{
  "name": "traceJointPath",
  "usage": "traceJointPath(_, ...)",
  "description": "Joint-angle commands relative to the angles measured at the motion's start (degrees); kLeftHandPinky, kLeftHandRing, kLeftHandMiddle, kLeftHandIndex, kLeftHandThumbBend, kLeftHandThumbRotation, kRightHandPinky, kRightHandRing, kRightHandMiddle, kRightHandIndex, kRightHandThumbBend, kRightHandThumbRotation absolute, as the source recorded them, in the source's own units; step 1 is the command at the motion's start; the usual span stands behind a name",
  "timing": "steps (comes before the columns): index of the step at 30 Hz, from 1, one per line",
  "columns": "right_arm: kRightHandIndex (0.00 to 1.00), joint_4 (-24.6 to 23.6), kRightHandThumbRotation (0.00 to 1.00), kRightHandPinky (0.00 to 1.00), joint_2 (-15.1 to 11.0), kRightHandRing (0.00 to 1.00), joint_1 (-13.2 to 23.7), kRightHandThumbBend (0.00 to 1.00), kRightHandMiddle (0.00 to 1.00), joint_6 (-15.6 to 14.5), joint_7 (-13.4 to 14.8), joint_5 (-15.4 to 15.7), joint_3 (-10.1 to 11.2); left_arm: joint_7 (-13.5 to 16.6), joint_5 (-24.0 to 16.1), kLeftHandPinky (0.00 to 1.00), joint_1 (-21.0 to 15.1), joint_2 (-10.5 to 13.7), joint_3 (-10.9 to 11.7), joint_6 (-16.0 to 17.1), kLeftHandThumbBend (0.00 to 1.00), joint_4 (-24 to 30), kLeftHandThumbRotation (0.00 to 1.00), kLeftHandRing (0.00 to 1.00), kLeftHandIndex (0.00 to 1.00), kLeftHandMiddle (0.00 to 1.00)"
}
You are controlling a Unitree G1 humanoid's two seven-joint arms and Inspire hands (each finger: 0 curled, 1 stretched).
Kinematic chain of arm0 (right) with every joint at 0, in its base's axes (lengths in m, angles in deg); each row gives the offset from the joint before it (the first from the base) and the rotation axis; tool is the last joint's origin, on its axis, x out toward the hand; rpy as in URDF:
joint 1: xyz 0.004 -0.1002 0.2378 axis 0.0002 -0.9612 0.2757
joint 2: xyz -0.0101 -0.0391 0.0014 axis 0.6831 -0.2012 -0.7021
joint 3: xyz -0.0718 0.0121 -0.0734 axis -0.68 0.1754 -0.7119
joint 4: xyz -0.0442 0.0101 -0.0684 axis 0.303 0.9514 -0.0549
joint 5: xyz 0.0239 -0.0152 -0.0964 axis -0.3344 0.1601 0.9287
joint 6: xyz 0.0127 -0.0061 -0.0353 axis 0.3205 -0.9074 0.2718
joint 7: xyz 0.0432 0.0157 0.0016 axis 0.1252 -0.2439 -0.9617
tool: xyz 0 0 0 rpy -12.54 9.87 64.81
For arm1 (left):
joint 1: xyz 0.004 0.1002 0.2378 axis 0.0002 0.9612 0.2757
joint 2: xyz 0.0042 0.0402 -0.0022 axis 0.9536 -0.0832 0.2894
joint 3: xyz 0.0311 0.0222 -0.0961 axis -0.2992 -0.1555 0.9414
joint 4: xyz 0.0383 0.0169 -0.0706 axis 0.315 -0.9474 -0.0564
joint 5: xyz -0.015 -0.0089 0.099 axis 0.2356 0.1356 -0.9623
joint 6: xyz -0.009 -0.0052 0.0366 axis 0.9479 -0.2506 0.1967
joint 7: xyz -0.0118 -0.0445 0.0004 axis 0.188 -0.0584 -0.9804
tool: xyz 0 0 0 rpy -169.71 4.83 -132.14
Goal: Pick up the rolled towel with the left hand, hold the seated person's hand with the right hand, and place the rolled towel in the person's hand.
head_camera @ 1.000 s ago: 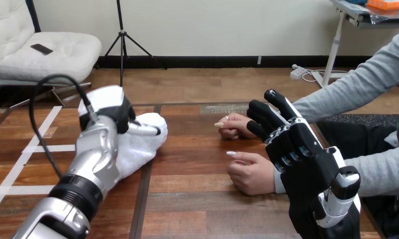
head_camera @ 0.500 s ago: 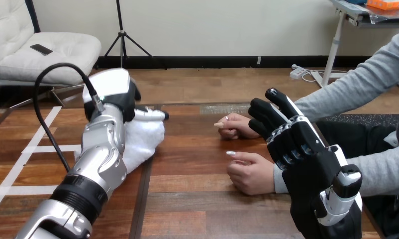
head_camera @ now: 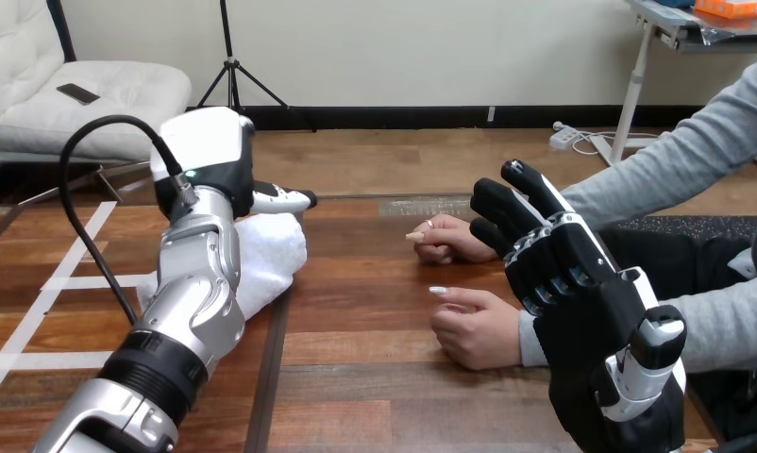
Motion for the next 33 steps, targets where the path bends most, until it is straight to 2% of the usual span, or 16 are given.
traceJointPath(1, 0.91, -0.58, 1.00, 0.93, 0.22, 0.93, 3.75, 1.00, 0.89, 0.48, -0.05, -0.05, 0.79, 2.75, -1.15, 0.77, -1.56, -0.70, 0.19, -0.07, 0.92, -0.31, 0.58, 0.87, 0.92, 0.91)
traceJointPath(25, 0.90, -0.64, 1.00, 0.93, 0.12, 0.93, 3.69, 1.00, 0.89, 0.84, -0.03, 0.09, 0.94, 4.99, -0.27, 0.84, -3.59, -1.34, 1.17, -0.07, 0.94, -2.94, 0.60, 0.92, 0.96, 0.96)
traceJointPath(33, 0.90, -0.86, 1.00, 0.92, 0.14, 0.92, 3.52, 1.00, 0.89, 0.55, -0.05, -0.16, 0.88, 6.90, 0.93, 0.85, -5.78, -1.85, 1.85, 1.64, 0.94, -8.37, 0.62, 0.93, 0.97, 0.97)
